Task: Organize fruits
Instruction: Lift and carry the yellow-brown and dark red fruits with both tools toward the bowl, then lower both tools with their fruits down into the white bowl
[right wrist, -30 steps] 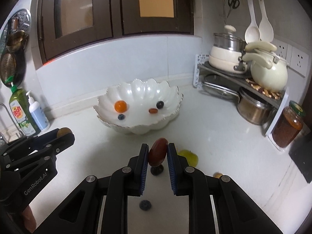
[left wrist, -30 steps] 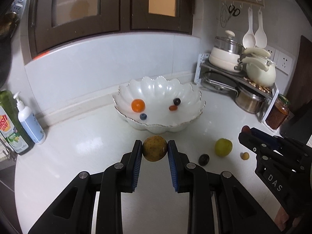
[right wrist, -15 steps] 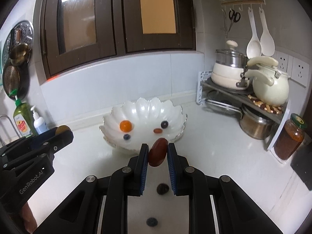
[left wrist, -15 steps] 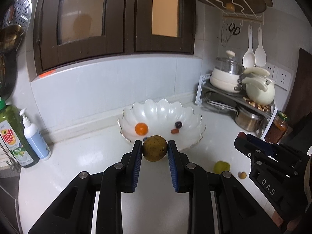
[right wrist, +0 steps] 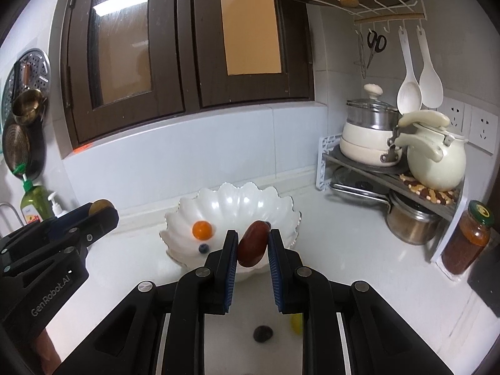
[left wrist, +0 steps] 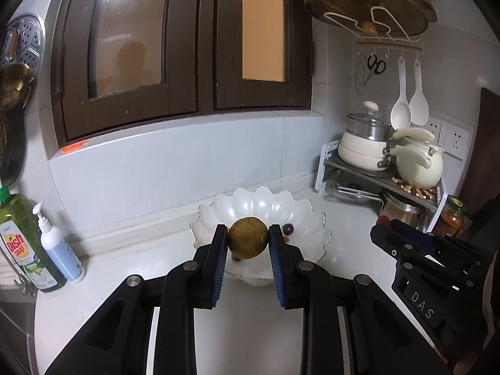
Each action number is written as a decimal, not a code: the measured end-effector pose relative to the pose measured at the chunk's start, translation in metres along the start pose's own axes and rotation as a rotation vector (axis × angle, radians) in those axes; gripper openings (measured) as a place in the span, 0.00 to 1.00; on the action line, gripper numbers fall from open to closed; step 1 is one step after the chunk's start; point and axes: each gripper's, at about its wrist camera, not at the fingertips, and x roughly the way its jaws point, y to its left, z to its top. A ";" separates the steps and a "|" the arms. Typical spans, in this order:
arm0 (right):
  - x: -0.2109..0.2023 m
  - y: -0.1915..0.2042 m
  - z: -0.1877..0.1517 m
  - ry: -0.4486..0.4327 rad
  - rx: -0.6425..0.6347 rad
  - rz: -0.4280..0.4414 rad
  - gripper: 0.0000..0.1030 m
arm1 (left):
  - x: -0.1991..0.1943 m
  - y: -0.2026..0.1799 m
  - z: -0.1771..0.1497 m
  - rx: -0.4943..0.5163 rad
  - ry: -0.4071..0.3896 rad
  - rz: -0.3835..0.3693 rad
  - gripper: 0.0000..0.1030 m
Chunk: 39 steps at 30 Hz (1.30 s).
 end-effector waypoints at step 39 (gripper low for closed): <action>0.123 -0.002 0.056 0.203 -0.004 0.079 0.20 | 0.117 0.012 0.045 -0.039 0.182 -0.063 0.26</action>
